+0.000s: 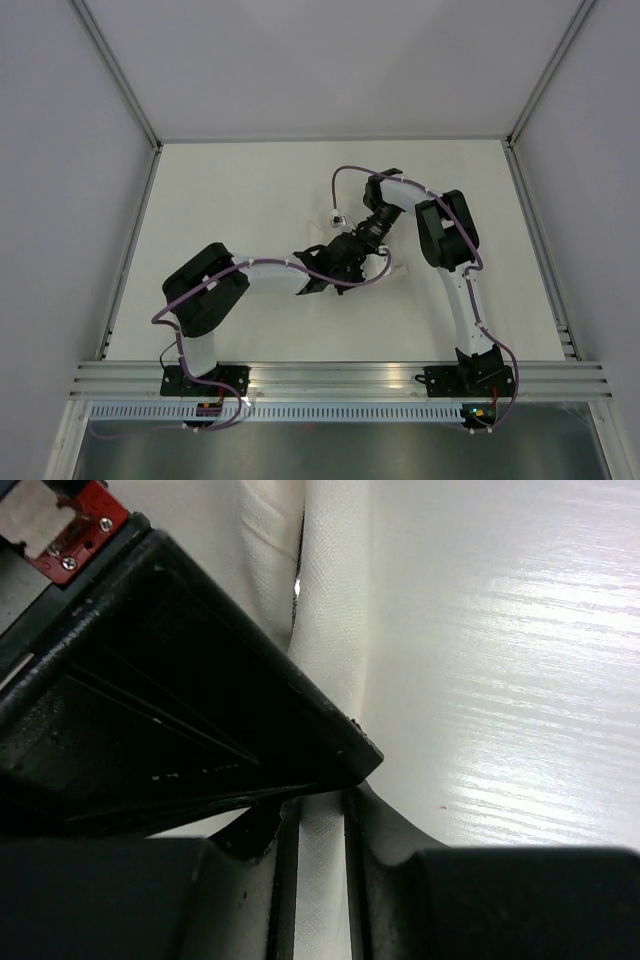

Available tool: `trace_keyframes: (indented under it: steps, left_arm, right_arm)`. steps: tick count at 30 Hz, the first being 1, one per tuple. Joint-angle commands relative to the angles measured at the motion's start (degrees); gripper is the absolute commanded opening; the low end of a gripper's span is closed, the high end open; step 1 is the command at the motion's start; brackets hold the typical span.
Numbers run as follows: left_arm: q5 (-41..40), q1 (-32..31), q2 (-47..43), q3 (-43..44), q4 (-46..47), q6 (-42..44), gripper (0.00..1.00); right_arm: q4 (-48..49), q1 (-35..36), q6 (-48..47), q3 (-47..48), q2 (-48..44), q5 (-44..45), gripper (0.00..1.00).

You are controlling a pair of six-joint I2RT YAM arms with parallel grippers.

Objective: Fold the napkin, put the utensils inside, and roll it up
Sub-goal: Roll the napkin with the utensil

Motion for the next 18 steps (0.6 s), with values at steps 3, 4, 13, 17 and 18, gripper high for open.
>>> trace_keyframes:
  steps: [3,4,13,17,18]
  left_arm:
    - [12.01,0.97,5.03,1.89,-10.54,-4.60,0.02]
    - [12.71,1.14,5.29,2.42,-11.24,-4.77,0.02]
    - [20.26,3.25,7.40,5.76,-15.55,-5.56,0.02]
    - [23.26,4.74,8.28,6.99,-17.66,-6.09,0.02]
    - [23.87,5.01,8.54,7.34,-18.19,-6.18,0.02]
  right_arm:
    - [12.38,-0.74,-0.31,-1.62,-3.26,3.63,0.57]
    - [12.99,-0.92,0.57,-1.71,-3.79,3.19,0.57]
    - [18.97,-7.94,8.83,-2.23,-9.86,-4.45,0.60]
    - [24.41,-11.72,13.40,-4.07,-12.93,-8.23,0.60]
    - [25.38,-12.51,15.24,-4.60,-13.46,-8.94,0.60]
